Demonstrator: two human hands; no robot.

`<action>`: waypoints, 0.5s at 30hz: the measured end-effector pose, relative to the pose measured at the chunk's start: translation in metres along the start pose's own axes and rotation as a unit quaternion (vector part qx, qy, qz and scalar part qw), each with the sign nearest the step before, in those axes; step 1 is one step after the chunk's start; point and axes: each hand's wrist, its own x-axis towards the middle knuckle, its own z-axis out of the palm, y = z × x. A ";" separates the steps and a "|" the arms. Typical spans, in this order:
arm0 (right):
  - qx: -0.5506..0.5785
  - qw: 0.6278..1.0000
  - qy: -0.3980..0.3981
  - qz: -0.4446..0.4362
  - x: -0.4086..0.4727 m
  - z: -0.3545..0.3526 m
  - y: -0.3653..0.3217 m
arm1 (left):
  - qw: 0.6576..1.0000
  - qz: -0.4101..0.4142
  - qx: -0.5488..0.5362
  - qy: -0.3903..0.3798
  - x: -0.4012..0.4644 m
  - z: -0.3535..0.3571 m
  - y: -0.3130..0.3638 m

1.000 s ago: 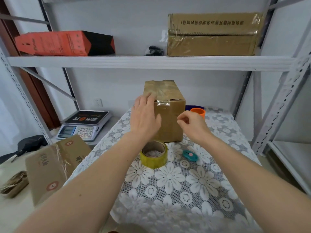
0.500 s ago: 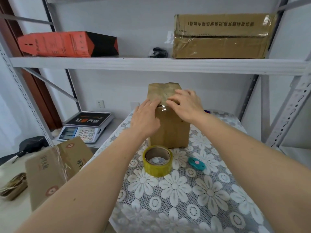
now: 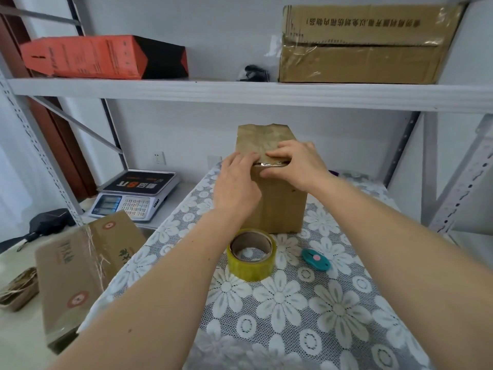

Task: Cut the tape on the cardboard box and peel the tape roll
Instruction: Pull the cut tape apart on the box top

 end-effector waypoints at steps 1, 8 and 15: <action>0.007 1.000 -0.003 -0.004 0.000 -0.001 0.001 | 1.000 -0.005 0.000 0.001 0.000 0.001 0.001; 0.135 0.990 -0.034 0.003 0.006 -0.004 0.016 | 1.000 -0.014 0.014 -0.004 0.003 0.002 0.000; 0.199 0.978 -0.061 -0.011 0.001 -0.010 0.025 | 1.000 -0.011 0.011 0.009 0.005 0.002 0.000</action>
